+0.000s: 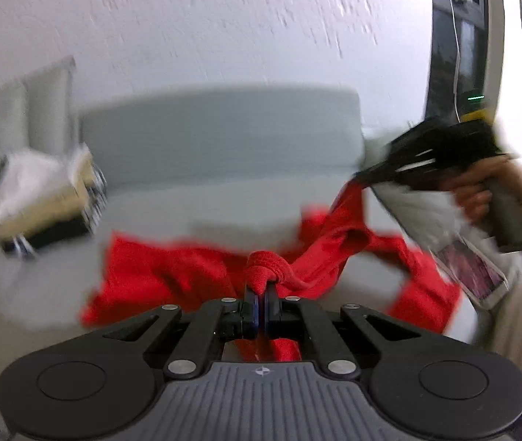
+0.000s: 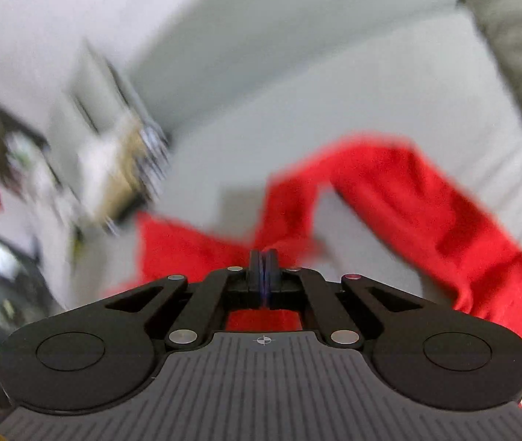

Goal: Fold clothes
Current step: 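Grasp the shirt edge with the left gripper and lift it up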

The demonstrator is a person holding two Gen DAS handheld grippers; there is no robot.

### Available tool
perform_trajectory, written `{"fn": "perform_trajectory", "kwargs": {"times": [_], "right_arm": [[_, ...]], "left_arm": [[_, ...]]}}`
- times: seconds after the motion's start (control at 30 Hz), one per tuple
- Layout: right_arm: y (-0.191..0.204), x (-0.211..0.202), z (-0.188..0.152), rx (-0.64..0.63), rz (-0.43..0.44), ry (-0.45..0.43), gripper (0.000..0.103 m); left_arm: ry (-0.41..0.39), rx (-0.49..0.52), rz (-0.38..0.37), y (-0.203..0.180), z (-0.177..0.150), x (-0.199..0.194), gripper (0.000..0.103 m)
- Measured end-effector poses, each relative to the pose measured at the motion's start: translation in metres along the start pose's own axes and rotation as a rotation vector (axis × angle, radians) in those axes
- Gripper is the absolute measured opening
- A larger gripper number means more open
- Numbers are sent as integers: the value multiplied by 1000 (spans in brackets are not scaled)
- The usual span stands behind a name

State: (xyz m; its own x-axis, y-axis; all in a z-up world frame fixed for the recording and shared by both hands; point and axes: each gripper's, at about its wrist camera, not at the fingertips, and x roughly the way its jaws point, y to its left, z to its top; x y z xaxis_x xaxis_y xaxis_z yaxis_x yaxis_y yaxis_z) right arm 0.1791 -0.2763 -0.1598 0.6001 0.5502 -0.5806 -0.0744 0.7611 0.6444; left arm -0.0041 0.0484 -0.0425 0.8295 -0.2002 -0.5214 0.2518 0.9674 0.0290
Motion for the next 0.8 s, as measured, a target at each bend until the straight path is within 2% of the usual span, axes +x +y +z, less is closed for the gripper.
{"fn": "perform_trajectory", "kwargs": {"times": [0.13, 0.23, 0.3, 0.4, 0.47, 0.6, 0.7, 0.8], "right_arm": [[36, -94, 43, 37, 115, -258, 0], [83, -167, 64, -31, 180, -432, 0], [115, -217, 64, -99, 225, -561, 0], [160, -289, 52, -211, 274, -755, 0], [184, -325, 38, -283, 285, -861, 0], [212, -373, 14, -385, 246, -1003, 0], [220, -388, 9, -399, 198, -1019, 0], [217, -394, 14, -421, 139, -990, 0]], "left_arm": [[-206, 47, 68, 15, 61, -12, 1], [-410, 101, 119, 16, 114, -44, 1], [-526, 141, 145, 14, 143, -68, 1], [-680, 164, 107, 13, 177, -110, 1], [-748, 183, 90, 12, 188, -133, 2], [-780, 234, 27, 10, 196, -163, 3], [-747, 254, -23, 12, 199, -165, 3], [-664, 254, -60, 15, 202, -139, 3]]}}
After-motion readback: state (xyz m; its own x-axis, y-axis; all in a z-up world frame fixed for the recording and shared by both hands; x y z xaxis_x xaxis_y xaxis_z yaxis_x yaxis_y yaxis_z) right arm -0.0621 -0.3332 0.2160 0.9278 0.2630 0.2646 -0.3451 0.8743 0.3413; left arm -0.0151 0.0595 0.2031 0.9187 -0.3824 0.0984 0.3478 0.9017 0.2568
